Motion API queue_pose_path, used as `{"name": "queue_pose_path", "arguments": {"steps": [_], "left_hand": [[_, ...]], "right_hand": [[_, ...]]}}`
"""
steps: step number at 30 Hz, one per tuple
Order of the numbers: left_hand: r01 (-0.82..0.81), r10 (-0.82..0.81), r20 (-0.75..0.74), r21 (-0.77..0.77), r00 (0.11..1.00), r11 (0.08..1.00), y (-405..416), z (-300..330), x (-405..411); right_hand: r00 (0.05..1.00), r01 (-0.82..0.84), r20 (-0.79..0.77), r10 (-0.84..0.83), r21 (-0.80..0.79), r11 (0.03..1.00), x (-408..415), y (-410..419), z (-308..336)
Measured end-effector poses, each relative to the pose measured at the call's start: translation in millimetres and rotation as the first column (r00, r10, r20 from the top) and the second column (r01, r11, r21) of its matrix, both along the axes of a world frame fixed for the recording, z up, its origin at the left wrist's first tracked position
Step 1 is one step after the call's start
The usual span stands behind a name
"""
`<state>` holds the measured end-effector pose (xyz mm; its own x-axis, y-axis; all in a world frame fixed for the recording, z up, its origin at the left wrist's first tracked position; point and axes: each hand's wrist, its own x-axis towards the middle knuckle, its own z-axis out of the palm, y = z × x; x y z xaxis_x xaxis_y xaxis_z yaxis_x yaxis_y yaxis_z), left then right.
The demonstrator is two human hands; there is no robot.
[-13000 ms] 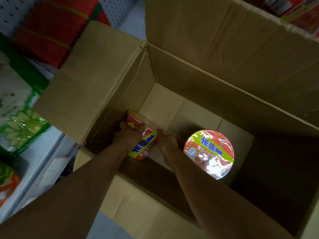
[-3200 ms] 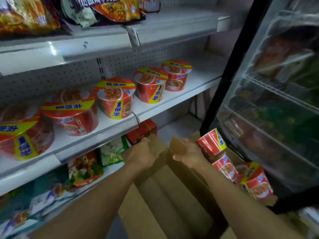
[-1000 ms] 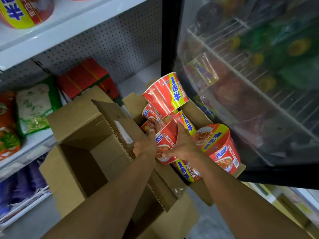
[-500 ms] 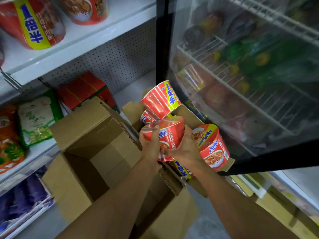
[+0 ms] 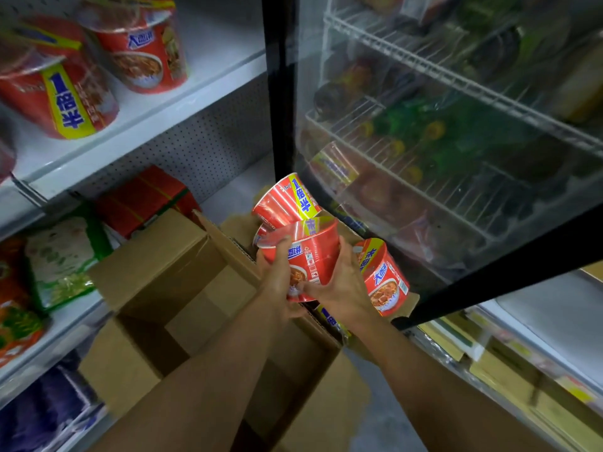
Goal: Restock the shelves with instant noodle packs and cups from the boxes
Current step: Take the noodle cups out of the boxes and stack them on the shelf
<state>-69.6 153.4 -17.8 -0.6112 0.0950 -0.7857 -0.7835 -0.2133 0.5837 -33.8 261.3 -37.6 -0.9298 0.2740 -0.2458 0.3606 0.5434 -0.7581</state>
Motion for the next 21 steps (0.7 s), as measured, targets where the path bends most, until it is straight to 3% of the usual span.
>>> {"name": "queue_pose_path", "arguments": {"steps": [4,10,14,18,21], "left_hand": [[-0.064,0.057,-0.131,-0.052,0.990,0.997,-2.1,-1.2,-6.3],[-0.058,0.035,-0.236,-0.093,0.971,0.994,-0.4,-15.5,-15.4],[-0.084,0.043,-0.336,-0.110,0.941,0.990,5.2,-25.7,-14.5],[-0.053,0.000,-0.356,-0.139,0.935,0.989,9.2,-29.9,-11.8],[-0.049,-0.012,-0.362,-0.159,0.932,0.986,11.1,-31.4,-12.3]], "right_hand": [[1.000,0.004,-0.012,-0.005,-0.080,0.997,4.8,10.8,6.0],[0.975,0.221,-0.031,-0.219,0.197,0.955,7.8,49.5,-6.5],[0.934,0.231,0.188,-0.304,0.334,0.914,4.4,71.3,-18.5],[0.835,0.217,0.436,-0.336,0.301,0.929,6.6,78.2,-34.5],[0.814,0.213,0.478,-0.328,0.279,0.936,8.8,80.3,-41.1]]}}
